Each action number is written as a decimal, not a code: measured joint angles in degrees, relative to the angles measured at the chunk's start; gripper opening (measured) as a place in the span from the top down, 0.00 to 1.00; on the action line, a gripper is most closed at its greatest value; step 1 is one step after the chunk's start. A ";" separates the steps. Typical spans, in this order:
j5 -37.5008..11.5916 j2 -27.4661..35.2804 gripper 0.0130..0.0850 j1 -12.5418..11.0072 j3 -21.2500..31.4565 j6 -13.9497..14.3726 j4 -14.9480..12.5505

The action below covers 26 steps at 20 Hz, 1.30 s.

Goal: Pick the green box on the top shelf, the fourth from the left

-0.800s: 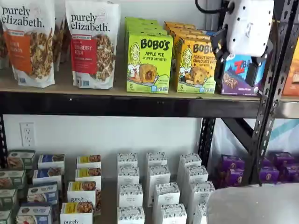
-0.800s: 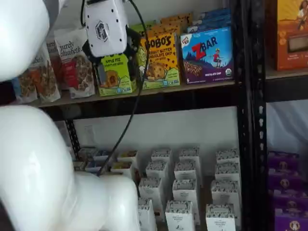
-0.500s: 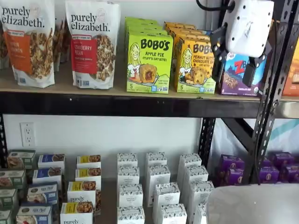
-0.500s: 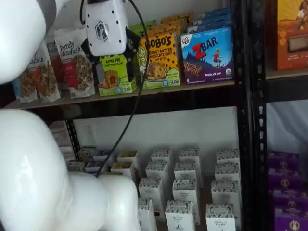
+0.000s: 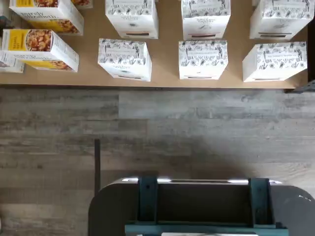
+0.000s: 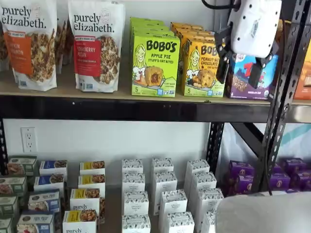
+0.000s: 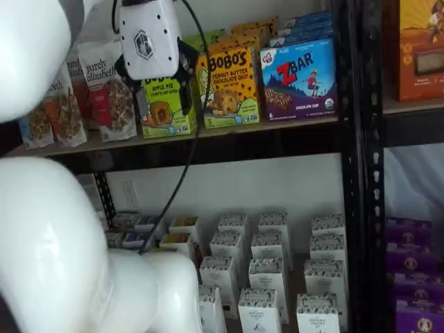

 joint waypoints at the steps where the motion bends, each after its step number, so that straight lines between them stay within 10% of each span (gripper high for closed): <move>1: -0.22 0.22 0.00 0.57 -0.08 0.50 -0.13; 14: -8.78 4.64 0.00 8.83 -0.46 8.27 0.27; 26: -19.34 10.55 0.00 17.95 -2.47 15.89 -6.30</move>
